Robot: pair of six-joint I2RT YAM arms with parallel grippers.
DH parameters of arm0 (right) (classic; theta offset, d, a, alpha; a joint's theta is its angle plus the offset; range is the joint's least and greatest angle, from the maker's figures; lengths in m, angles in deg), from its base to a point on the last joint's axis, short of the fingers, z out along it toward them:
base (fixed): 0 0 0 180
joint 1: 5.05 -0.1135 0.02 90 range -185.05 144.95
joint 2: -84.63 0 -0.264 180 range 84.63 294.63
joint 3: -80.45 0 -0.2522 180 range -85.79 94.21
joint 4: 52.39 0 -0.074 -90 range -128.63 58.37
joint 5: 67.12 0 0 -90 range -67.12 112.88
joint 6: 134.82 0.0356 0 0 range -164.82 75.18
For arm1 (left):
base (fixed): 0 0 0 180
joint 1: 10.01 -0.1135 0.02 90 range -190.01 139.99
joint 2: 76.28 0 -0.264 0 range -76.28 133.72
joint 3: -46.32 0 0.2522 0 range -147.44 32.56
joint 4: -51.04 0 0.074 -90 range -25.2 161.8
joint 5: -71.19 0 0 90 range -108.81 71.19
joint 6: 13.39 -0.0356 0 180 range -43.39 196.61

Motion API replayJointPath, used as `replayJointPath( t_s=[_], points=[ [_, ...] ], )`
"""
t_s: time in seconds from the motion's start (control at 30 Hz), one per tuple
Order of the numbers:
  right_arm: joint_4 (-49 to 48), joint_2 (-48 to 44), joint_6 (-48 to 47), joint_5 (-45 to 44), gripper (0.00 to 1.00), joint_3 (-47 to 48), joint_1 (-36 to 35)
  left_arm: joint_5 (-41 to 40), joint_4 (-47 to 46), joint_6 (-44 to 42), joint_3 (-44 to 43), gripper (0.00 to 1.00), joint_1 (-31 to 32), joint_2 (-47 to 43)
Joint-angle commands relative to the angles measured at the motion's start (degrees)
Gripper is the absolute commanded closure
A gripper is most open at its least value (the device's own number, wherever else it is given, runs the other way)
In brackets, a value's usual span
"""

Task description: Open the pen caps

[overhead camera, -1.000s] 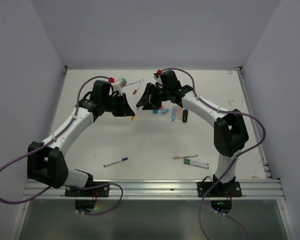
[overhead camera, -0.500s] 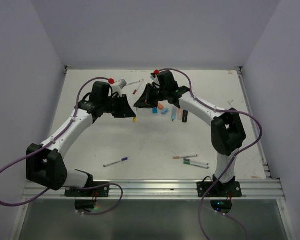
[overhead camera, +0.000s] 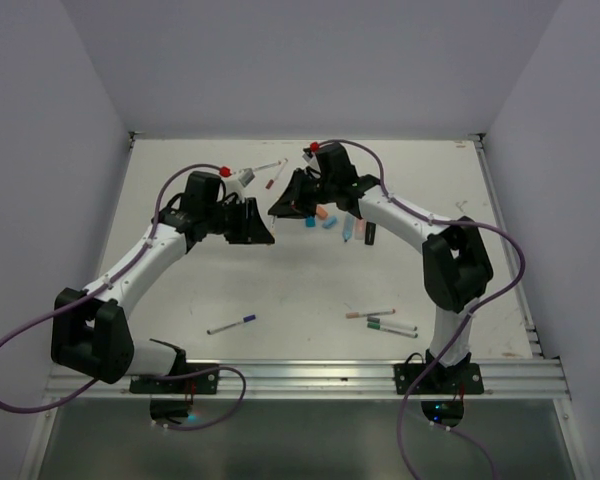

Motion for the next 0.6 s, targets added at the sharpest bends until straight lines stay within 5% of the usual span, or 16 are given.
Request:
replayJointPath(
  t_s=[0.0,0.23,0.37,0.47,0.57],
  points=[
    [-3.7,-3.6,1.9,1.6,1.0,0.0,-0.3,3.6,-4.3,0.7,0.2,0.61,0.2,-0.4],
    [-5.9,-3.6,3.8,2.3,1.0,-0.8,-0.3,6.6,-5.9,1.1,1.0,0.66,0.2,0.2],
    [-7.0,-3.8,4.5,2.9,1.0,-1.2,-0.3,9.4,-7.6,1.8,2.2,1.0,0.2,0.2],
    [-9.4,-5.0,3.8,3.7,1.0,-2.7,1.4,19.8,-16.7,6.7,7.9,1.0,-0.9,-0.3],
    [-28.3,-7.1,11.1,8.0,1.0,-10.3,5.0,31.7,-35.0,16.5,14.9,1.0,-1.8,-0.9]
  ],
)
